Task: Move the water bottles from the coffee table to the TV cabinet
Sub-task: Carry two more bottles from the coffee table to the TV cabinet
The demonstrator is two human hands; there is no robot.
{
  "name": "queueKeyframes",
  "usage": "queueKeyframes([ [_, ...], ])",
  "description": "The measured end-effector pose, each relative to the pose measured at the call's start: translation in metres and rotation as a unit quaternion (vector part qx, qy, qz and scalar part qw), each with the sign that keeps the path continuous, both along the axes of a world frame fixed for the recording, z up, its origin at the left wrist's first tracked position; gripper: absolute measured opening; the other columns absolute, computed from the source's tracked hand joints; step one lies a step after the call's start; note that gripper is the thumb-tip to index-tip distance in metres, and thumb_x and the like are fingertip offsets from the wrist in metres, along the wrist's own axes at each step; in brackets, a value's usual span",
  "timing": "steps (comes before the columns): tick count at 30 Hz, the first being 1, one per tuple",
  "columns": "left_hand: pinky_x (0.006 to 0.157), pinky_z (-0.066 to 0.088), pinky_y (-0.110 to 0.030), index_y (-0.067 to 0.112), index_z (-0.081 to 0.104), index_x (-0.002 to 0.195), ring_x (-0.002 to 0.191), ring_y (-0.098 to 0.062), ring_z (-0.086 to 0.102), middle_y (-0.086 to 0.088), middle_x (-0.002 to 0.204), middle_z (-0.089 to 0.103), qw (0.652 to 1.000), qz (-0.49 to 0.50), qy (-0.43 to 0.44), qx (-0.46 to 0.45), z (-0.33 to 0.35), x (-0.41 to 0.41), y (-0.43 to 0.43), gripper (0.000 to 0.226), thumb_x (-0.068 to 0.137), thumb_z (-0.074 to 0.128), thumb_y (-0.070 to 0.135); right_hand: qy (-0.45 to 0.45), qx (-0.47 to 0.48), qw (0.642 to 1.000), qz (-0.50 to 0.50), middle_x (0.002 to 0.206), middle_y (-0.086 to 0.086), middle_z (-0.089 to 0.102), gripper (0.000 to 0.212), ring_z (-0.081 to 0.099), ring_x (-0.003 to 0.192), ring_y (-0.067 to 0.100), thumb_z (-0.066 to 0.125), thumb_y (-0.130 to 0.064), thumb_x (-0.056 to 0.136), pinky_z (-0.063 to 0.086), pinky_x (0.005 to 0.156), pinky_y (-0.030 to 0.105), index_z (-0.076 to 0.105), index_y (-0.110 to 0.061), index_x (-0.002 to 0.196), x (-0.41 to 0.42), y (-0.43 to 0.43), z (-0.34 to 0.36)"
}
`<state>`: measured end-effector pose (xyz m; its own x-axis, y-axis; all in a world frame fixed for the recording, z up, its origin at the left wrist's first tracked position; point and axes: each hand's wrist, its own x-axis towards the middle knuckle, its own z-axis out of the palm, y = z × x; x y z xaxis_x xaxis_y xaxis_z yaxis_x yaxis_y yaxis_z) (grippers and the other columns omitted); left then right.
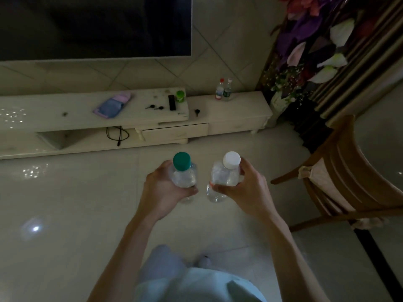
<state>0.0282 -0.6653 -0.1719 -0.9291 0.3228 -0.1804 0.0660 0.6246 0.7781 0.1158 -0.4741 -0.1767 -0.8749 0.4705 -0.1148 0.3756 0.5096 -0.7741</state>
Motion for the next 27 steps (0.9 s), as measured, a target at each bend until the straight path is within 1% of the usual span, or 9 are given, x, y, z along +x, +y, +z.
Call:
queueKeyframes([
  [1, 0.082, 0.05, -0.028, 0.028, 0.057, 0.114, 0.094, -0.014, 0.062, 0.008, 0.104, 0.066, 1.0, 0.002, -0.004, 0.0, -0.001, -0.009, 0.002, 0.068, 0.054, 0.088, 0.038, -0.003, -0.002, 1.0, 0.002, 0.107, -0.017, 0.058, 0.083, 0.055, 0.098, 0.005, 0.088, -0.043, 0.06, 0.043, 0.081, 0.021, 0.048, -0.032, 0.131, -0.01, 0.003, -0.001],
  [3, 0.083, 0.05, -0.029, 0.028, 0.057, 0.113, 0.095, -0.015, 0.062, 0.007, 0.103, 0.066, 1.0, 0.001, -0.009, -0.004, -0.007, -0.029, 0.005, 0.067, 0.055, 0.088, 0.037, -0.01, -0.001, 1.0, 0.011, 0.107, -0.017, 0.057, 0.082, 0.054, 0.097, 0.004, 0.088, -0.042, 0.061, 0.041, 0.076, 0.015, 0.048, -0.03, 0.131, -0.031, 0.005, -0.006],
  [6, 0.086, 0.053, -0.035, 0.026, 0.058, 0.112, 0.096, -0.016, 0.064, 0.007, 0.103, 0.068, 1.0, -0.001, -0.023, 0.001, -0.015, -0.065, 0.01, 0.068, 0.052, 0.088, 0.038, -0.019, -0.007, 1.0, 0.012, 0.108, -0.017, 0.058, 0.079, 0.054, 0.098, 0.004, 0.088, -0.041, 0.062, 0.035, 0.071, 0.007, 0.049, -0.029, 0.129, -0.065, 0.005, -0.013],
  [9, 0.087, 0.053, -0.037, 0.024, 0.058, 0.116, 0.098, -0.018, 0.064, 0.004, 0.105, 0.068, 0.999, -0.022, -0.028, 0.011, -0.024, -0.111, 0.017, 0.074, 0.05, 0.088, 0.039, -0.018, -0.005, 1.0, -0.013, 0.102, -0.02, 0.058, 0.076, 0.056, 0.096, 0.004, 0.088, -0.044, 0.06, 0.036, 0.069, 0.007, 0.05, -0.031, 0.125, -0.105, 0.006, -0.019],
  [12, 0.085, 0.051, -0.03, 0.024, 0.058, 0.117, 0.098, -0.017, 0.062, 0.004, 0.107, 0.067, 0.999, -0.044, -0.027, 0.016, -0.024, -0.165, 0.027, 0.071, 0.054, 0.089, 0.033, -0.021, -0.017, 0.999, -0.045, 0.093, -0.029, 0.052, 0.071, 0.056, 0.094, 0.005, 0.089, -0.042, 0.06, 0.036, 0.067, 0.009, 0.047, -0.038, 0.117, -0.15, 0.008, -0.015],
  [15, 0.079, 0.043, -0.023, 0.024, 0.057, 0.117, 0.095, -0.014, 0.06, 0.006, 0.107, 0.066, 0.997, -0.069, -0.013, 0.022, -0.017, -0.208, 0.034, 0.072, 0.054, 0.089, 0.034, -0.017, -0.017, 0.998, -0.056, 0.099, -0.024, 0.056, 0.069, 0.057, 0.098, 0.006, 0.088, -0.042, 0.061, 0.041, 0.073, 0.016, 0.045, -0.042, 0.116, -0.184, 0.013, -0.009],
  [21, 0.08, 0.045, -0.026, 0.025, 0.057, 0.116, 0.096, -0.016, 0.061, 0.007, 0.103, 0.065, 0.996, -0.082, -0.008, 0.026, -0.013, -0.284, 0.05, 0.072, 0.052, 0.09, 0.033, 0.003, -0.017, 0.994, -0.106, 0.095, -0.025, 0.059, 0.064, 0.058, 0.09, -0.002, 0.089, -0.038, 0.061, 0.042, 0.07, 0.012, 0.048, -0.041, 0.11, -0.239, 0.029, 0.001],
  [24, 0.079, 0.043, -0.026, 0.025, 0.056, 0.117, 0.095, -0.015, 0.059, 0.008, 0.104, 0.064, 0.996, -0.086, -0.016, 0.009, -0.016, -0.307, 0.063, 0.073, 0.053, 0.09, 0.034, -0.001, -0.012, 0.993, -0.116, 0.094, -0.027, 0.058, 0.064, 0.058, 0.089, -0.002, 0.089, -0.037, 0.061, 0.041, 0.07, 0.011, 0.047, -0.041, 0.109, -0.259, 0.041, -0.001],
  [27, 0.082, 0.047, -0.029, 0.023, 0.057, 0.117, 0.098, -0.018, 0.061, 0.005, 0.107, 0.066, 0.995, -0.092, -0.033, 0.002, -0.023, -0.326, 0.08, 0.074, 0.052, 0.09, 0.035, -0.012, -0.014, 0.993, -0.115, 0.094, -0.026, 0.057, 0.065, 0.057, 0.088, -0.002, 0.089, -0.037, 0.061, 0.04, 0.07, 0.009, 0.048, -0.038, 0.111, -0.278, 0.058, -0.007],
])
